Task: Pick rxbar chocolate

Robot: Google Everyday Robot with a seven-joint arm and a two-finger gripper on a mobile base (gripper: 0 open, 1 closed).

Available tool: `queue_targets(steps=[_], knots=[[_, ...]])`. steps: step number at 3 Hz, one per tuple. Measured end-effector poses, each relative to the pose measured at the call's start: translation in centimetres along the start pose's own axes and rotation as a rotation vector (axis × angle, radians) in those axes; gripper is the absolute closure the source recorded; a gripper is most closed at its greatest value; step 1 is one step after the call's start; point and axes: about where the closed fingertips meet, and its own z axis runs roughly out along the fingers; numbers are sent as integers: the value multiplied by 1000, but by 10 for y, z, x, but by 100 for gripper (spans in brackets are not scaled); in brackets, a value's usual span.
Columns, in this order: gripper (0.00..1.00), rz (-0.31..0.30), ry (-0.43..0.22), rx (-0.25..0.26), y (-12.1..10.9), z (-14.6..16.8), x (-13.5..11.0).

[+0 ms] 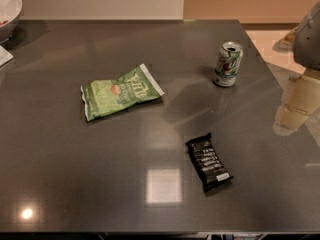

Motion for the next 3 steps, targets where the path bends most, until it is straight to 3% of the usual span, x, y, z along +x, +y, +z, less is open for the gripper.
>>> queue_targets(steps=[3], knots=[[0,22,13,-26,-1,4,-9]])
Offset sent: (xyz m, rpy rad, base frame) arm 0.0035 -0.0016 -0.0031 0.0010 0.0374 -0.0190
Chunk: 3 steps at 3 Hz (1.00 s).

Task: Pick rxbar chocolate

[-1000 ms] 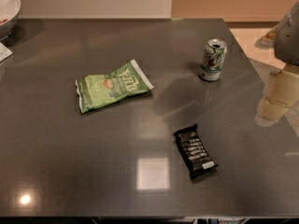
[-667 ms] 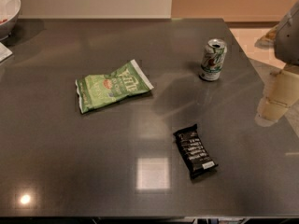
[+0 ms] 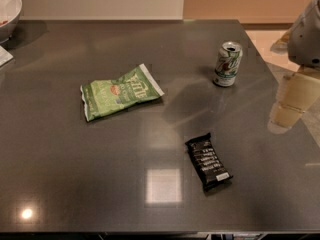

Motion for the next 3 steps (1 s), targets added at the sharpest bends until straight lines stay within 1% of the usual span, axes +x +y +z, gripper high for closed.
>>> queue_targets(steps=[1,2,3], knots=[[0,35,28,-78,5,20,-35],[0,117,51,-141,20,55,-62],[0,245,94,-179,39,87,-75]])
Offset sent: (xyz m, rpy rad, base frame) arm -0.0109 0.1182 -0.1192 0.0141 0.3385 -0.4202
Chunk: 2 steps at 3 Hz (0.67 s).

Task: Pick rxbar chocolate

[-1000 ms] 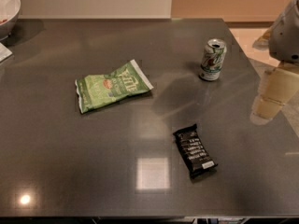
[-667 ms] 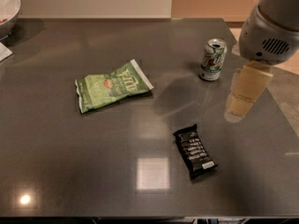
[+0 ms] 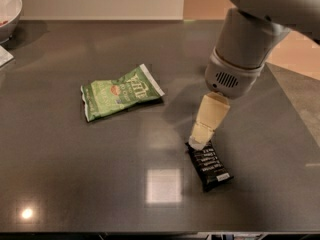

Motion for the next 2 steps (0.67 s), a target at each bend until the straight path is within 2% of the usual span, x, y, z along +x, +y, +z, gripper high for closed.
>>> queue_targets(steps=[1,2], knots=[[0,113,45,-6,17,18,-1],[0,199,86,9,32,25,4]])
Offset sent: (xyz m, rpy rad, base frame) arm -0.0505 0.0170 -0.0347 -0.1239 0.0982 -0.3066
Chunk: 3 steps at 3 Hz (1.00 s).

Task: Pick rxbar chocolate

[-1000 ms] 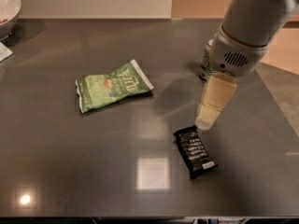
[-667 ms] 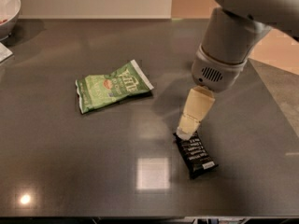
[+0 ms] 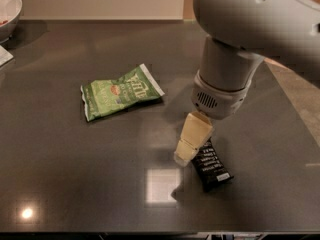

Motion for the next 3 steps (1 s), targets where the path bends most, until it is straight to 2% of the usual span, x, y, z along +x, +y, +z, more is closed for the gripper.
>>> queue_targets(steps=[3], knots=[[0,100,81,-41,31,39,13]])
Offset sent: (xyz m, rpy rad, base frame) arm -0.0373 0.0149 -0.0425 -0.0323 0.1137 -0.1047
